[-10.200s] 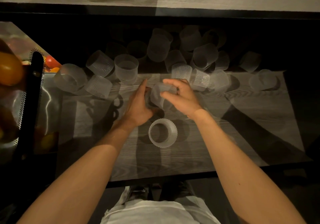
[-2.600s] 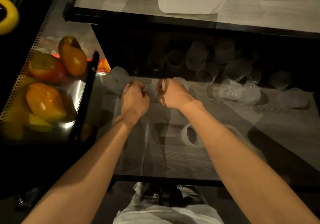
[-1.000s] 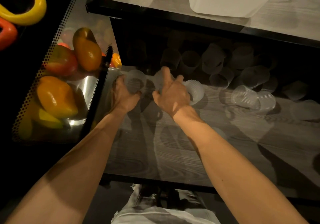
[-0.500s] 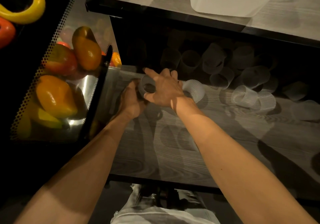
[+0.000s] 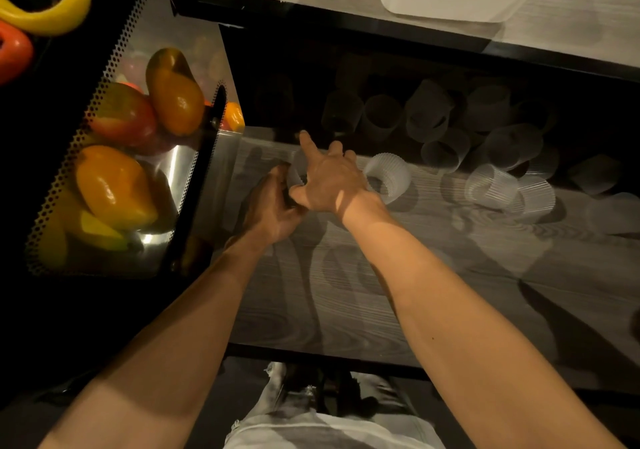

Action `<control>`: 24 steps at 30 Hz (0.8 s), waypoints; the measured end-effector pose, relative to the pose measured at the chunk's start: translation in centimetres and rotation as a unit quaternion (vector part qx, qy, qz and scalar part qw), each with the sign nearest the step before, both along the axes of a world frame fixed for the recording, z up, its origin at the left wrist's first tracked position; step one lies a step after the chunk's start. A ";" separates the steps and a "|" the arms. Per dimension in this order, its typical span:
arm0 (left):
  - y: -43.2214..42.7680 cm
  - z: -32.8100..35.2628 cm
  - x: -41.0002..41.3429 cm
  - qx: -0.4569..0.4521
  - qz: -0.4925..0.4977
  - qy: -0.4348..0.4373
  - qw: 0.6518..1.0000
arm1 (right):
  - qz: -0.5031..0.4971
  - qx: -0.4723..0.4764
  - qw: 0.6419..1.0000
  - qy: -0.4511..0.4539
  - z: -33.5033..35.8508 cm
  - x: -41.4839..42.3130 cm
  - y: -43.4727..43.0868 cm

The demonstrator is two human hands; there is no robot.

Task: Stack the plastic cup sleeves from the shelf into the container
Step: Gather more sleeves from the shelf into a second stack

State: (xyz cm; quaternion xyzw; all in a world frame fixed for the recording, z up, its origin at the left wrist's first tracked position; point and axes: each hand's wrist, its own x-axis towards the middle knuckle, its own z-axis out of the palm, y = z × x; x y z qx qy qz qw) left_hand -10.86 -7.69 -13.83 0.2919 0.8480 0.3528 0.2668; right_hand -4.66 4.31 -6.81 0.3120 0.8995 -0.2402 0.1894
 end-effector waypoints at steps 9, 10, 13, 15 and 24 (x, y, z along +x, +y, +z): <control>0.2 -0.2 1.3 0.027 0.011 -0.086 0.996 | 0.024 0.019 0.998 -0.061 -0.5 0.5 -0.6; 0.2 -0.1 1.5 0.033 0.011 -0.102 0.994 | 0.025 0.010 0.998 -0.064 -0.8 0.7 -0.6; 0.4 -0.6 1.8 0.032 0.021 -0.080 0.996 | 0.016 -0.037 0.998 -0.044 -1.7 1.3 -0.4; 0.5 0.0 1.6 0.045 -0.011 -0.075 0.996 | -0.001 -0.070 0.998 -0.004 -1.7 1.5 -0.2; 5.5 5.7 2.3 0.170 -0.019 0.050 0.984 | -0.097 -0.013 0.971 0.219 4.9 5.5 5.8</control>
